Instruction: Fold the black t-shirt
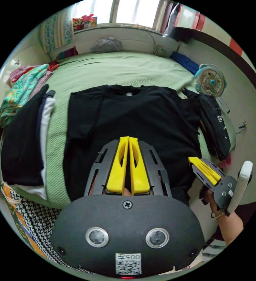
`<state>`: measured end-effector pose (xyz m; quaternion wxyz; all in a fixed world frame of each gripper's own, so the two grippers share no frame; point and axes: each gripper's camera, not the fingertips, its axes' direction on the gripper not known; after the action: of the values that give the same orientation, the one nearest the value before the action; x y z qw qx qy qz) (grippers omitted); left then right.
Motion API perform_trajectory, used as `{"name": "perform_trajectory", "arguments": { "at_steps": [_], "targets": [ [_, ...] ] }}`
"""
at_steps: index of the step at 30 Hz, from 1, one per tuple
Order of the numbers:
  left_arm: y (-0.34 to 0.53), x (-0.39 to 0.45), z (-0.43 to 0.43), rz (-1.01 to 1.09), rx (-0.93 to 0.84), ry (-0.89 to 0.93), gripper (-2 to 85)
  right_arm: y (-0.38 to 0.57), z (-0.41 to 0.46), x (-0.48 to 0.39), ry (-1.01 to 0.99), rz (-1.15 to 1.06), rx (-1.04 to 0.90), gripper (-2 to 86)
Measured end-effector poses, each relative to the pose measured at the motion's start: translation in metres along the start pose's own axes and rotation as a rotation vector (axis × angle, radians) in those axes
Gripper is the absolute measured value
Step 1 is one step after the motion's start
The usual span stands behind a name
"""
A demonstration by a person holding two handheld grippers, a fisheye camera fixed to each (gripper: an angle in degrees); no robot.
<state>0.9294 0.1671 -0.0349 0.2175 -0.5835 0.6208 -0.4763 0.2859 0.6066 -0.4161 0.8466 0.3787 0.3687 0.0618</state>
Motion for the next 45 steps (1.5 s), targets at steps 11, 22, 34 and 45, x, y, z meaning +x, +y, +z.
{"name": "perform_trajectory", "arguments": {
  "at_steps": [11,22,34,45],
  "targets": [
    [-0.017,0.029,0.054,-0.025,-0.001,-0.052,-0.2,-0.055,-0.023,0.111,0.137,0.153,0.11,5.0],
    [-0.037,0.026,0.074,-0.081,-0.026,0.027,-0.2,-0.113,0.003,0.152,0.043,0.248,0.073,6.5],
    [-0.043,0.024,0.088,-0.102,-0.031,0.059,-0.4,-0.116,-0.011,0.166,0.121,0.239,0.059,-1.0],
    [-0.048,0.019,0.095,-0.111,-0.016,0.092,-0.5,-0.165,-0.085,0.155,0.02,0.178,0.098,-0.2]
  ]
}}
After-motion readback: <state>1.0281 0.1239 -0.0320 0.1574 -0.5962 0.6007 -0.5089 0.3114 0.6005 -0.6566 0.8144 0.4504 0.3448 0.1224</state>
